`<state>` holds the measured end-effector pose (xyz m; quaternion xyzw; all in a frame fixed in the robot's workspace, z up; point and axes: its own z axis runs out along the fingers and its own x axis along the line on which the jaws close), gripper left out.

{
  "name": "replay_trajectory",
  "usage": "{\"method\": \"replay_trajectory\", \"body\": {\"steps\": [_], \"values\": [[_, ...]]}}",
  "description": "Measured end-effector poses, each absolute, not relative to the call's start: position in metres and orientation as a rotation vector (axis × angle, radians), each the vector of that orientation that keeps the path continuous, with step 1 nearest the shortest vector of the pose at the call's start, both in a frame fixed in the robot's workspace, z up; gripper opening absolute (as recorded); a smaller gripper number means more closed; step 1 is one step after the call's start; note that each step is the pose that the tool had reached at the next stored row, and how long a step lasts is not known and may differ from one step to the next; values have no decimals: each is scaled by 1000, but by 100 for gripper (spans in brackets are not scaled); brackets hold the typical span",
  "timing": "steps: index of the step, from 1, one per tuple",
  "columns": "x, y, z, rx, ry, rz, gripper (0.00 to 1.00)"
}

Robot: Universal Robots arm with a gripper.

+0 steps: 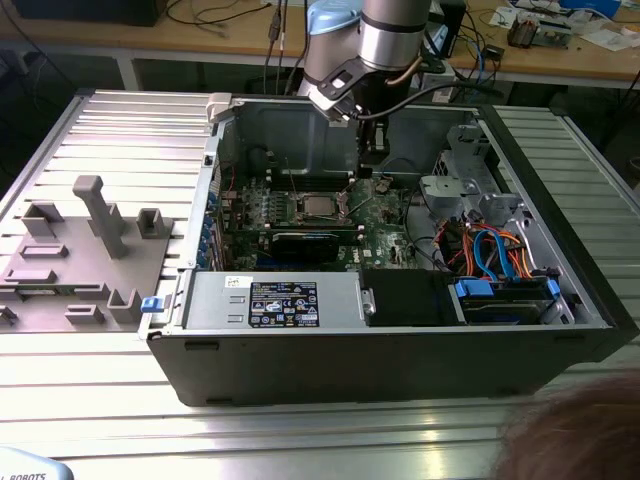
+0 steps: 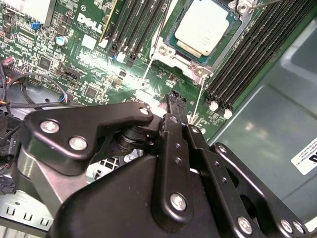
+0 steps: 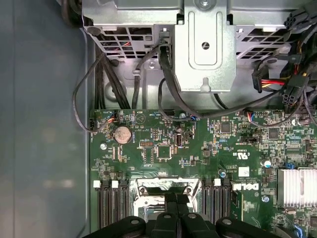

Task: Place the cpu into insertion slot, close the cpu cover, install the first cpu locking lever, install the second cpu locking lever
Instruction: 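Close the cpu cover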

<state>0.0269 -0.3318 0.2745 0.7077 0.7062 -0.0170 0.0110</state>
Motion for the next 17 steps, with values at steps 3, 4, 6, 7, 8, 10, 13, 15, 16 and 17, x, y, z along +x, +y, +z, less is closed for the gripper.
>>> {"method": "replay_trajectory", "body": {"steps": [3, 4, 6, 7, 8, 10, 13, 15, 16, 17], "values": [[28, -332, 274, 2208, 2203, -53, 11], [28, -332, 274, 2208, 2203, -53, 11], [29, -332, 274, 2208, 2203, -53, 11], [29, -332, 274, 2208, 2203, -53, 11], [30, -332, 274, 2208, 2203, -53, 11], [31, -332, 273, 2208, 2203, -53, 11], [34, -332, 273, 2208, 2203, -53, 11], [37, -332, 273, 2208, 2203, -53, 11], [37, -332, 273, 2208, 2204, -53, 11], [38, -332, 273, 2208, 2203, -53, 11]]}}
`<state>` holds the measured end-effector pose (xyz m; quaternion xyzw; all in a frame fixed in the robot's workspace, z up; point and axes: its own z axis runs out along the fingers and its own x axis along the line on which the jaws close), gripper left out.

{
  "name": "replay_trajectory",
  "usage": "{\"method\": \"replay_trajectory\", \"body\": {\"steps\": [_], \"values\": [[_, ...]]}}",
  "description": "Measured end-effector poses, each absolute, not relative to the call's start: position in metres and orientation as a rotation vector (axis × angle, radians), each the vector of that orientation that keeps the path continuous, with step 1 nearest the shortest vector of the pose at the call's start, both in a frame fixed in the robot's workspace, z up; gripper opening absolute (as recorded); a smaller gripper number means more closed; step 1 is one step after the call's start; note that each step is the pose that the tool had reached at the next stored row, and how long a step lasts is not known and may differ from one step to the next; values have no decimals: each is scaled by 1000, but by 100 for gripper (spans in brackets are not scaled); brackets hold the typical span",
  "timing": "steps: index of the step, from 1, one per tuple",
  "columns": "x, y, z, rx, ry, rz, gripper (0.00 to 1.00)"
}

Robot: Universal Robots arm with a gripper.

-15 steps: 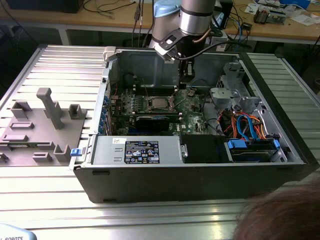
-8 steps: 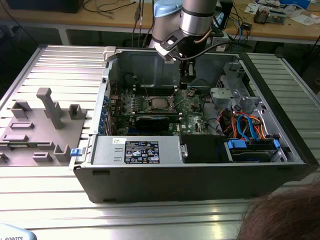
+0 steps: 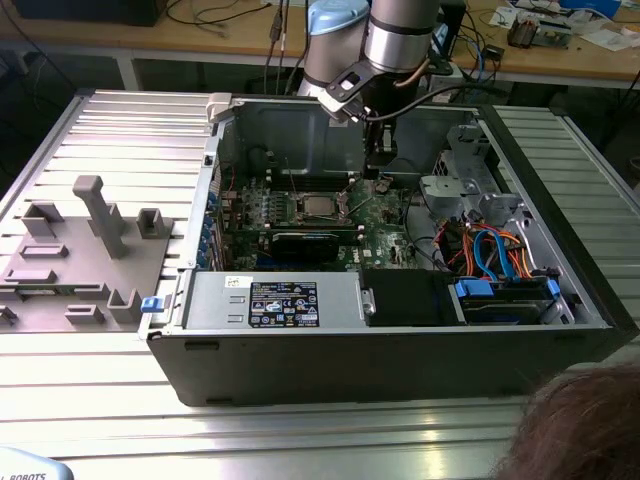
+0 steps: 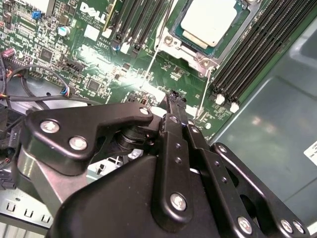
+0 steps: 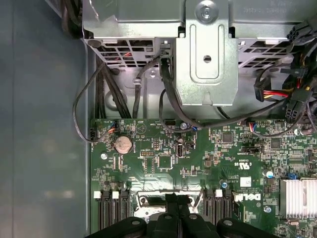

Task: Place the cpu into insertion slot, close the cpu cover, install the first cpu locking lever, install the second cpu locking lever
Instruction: 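Close the cpu cover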

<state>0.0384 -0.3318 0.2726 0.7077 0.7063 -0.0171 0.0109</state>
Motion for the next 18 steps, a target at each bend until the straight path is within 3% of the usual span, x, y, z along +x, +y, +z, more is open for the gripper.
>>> {"method": "replay_trajectory", "body": {"steps": [18], "values": [[45, -332, 270, 2208, 2203, -54, 11]]}}
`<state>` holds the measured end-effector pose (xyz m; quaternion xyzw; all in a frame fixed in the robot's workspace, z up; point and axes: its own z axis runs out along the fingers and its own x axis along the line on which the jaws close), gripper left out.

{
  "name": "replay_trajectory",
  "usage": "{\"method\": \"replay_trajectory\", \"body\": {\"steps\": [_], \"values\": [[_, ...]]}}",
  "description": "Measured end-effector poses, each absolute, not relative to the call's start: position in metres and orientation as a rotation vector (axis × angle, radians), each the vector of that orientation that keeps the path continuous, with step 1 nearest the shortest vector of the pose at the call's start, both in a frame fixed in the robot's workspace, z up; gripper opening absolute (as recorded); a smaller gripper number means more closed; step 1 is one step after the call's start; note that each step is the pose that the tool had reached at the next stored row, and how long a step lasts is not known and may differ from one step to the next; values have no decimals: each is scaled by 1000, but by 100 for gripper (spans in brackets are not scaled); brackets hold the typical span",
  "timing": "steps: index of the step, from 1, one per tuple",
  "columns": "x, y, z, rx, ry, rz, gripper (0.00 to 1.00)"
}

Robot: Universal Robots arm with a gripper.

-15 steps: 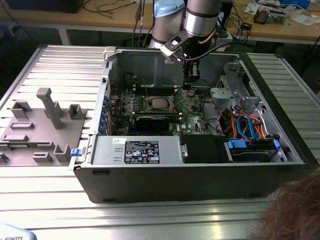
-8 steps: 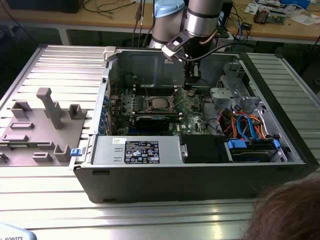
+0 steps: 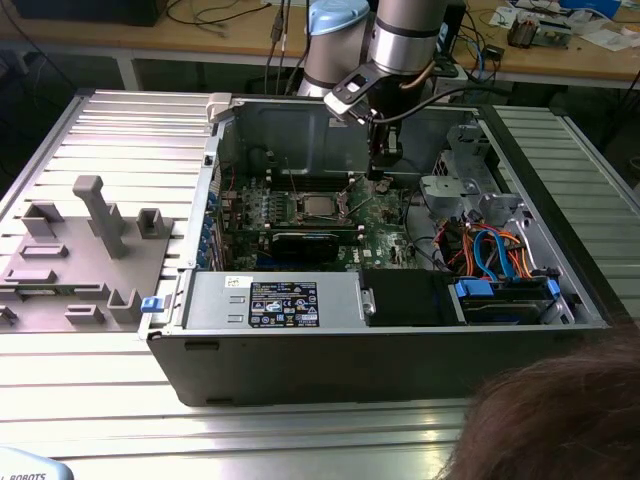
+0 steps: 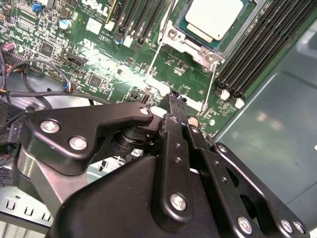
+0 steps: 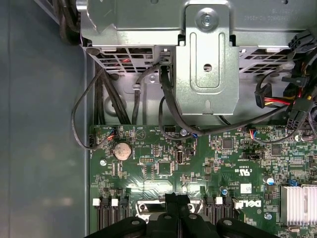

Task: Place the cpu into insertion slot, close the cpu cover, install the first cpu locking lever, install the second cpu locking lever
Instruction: 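Close the cpu cover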

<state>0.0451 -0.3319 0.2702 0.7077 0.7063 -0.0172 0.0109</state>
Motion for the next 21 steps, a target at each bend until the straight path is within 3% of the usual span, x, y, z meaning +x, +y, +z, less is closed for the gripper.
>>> {"method": "replay_trajectory", "body": {"steps": [21], "values": [[49, -332, 268, 2208, 2204, -54, 11]]}}
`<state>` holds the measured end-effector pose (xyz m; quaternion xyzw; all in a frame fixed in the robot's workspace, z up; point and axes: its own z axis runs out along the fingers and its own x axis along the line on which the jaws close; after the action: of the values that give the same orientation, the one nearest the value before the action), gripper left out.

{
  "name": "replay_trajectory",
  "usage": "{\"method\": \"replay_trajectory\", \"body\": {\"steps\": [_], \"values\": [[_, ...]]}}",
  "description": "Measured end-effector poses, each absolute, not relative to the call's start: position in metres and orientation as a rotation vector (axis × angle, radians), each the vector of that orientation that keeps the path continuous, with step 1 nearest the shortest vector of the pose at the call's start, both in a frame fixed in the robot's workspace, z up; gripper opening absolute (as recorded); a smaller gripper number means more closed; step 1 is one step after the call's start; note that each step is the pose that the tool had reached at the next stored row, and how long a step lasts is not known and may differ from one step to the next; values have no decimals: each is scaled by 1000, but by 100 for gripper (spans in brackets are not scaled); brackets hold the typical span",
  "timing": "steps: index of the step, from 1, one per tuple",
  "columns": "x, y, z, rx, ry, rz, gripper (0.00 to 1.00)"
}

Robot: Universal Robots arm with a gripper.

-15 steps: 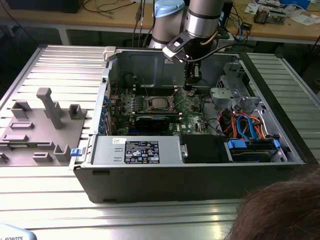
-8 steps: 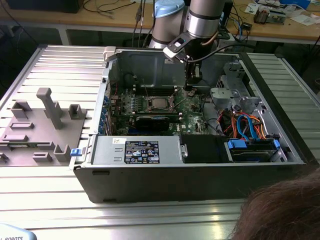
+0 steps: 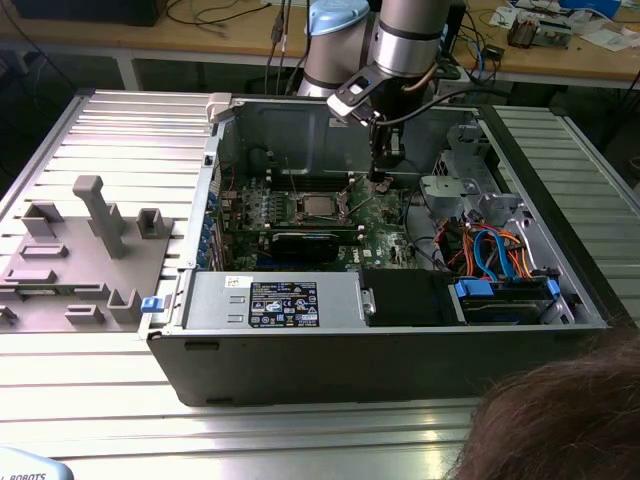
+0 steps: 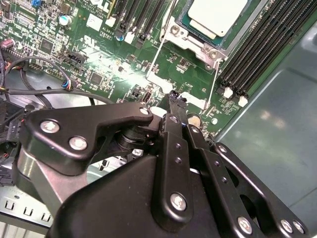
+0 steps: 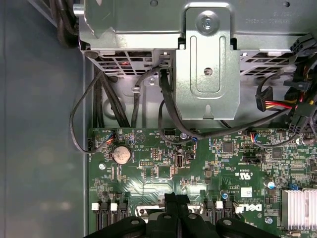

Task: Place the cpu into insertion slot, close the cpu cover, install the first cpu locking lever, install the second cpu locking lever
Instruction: 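Close the cpu cover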

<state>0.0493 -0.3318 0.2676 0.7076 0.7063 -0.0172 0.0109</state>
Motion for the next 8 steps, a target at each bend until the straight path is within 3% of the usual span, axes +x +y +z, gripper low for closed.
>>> {"method": "replay_trajectory", "body": {"steps": [8], "values": [[55, -332, 266, 2208, 2204, -54, 11]]}}
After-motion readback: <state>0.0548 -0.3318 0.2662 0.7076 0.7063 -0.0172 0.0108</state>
